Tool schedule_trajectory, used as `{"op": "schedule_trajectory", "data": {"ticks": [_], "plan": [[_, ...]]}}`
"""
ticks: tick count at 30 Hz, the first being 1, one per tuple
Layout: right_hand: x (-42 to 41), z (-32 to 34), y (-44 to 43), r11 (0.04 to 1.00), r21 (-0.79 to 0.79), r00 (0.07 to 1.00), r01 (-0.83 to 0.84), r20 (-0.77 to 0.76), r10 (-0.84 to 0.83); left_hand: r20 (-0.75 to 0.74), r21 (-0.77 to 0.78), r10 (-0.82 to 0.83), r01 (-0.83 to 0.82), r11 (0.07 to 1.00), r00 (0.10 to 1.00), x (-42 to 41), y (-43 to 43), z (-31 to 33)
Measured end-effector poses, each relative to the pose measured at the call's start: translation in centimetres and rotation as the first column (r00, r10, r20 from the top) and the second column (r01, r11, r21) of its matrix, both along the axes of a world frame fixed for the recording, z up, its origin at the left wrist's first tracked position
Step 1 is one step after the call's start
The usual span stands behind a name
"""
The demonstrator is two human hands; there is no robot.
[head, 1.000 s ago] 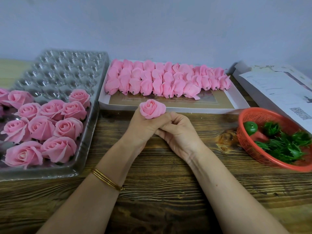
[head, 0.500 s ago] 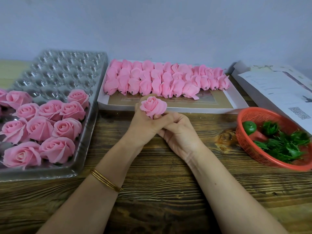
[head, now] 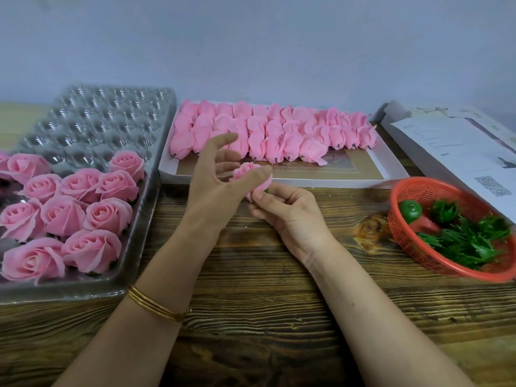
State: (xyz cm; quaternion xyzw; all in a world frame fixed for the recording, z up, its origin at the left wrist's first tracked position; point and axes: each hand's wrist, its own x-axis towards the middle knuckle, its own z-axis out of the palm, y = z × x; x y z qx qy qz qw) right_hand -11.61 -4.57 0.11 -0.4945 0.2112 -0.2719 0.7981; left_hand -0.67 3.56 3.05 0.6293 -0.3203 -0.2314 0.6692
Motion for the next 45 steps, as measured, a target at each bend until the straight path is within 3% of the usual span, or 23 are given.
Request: {"op": "schedule_trajectory", "data": {"ticks": [3, 6, 13, 16, 21, 34, 45], "plan": [[0.1, -0.2, 0.1, 0.998, -0.058, 0.998, 0.040, -0.046, -0.043, 0.208, 0.100, 0.030, -0.052, 0.994, 0.978, 0.1, 0.0, 0.6], [0.2, -0.2, 0.2, 0.995, -0.095, 0.997, 0.043, -0.056, -0.049, 0.389, 0.244, -0.041, -0.060, 0.968, 0.920, -0.2, 0.0, 0.7], [-0.1, 0.2, 0.6, 0.961, -0.273, 0.993, 0.043, -0.092, -0.071, 0.523, 0.417, -0.120, -0.130, 0.899, 0.844, -1.1, 0.3, 1.1], [0.0, 0.3, 0.7, 0.954, -0.296, 0.992, 0.034, -0.106, -0.068, 0.544, 0.424, -0.107, -0.162, 0.891, 0.832, -1.0, 0.5, 1.6], [-0.1, 0.1, 0.6, 0.938, -0.344, 0.988, 0.039, -0.129, -0.089, 0.588, 0.533, -0.226, -0.162, 0.830, 0.777, -1.1, 0.4, 1.6], [0.1, -0.4, 0.4, 0.933, -0.349, 0.974, 0.087, -0.169, -0.154, 0.608, 0.483, -0.195, -0.164, 0.860, 0.769, -1.2, 0.1, 0.9], [0.4, -1.0, 0.3, 0.960, -0.273, 0.990, 0.060, -0.108, -0.093, 0.623, 0.499, -0.246, -0.135, 0.856, 0.743, -1.0, 0.3, 0.6]]}}
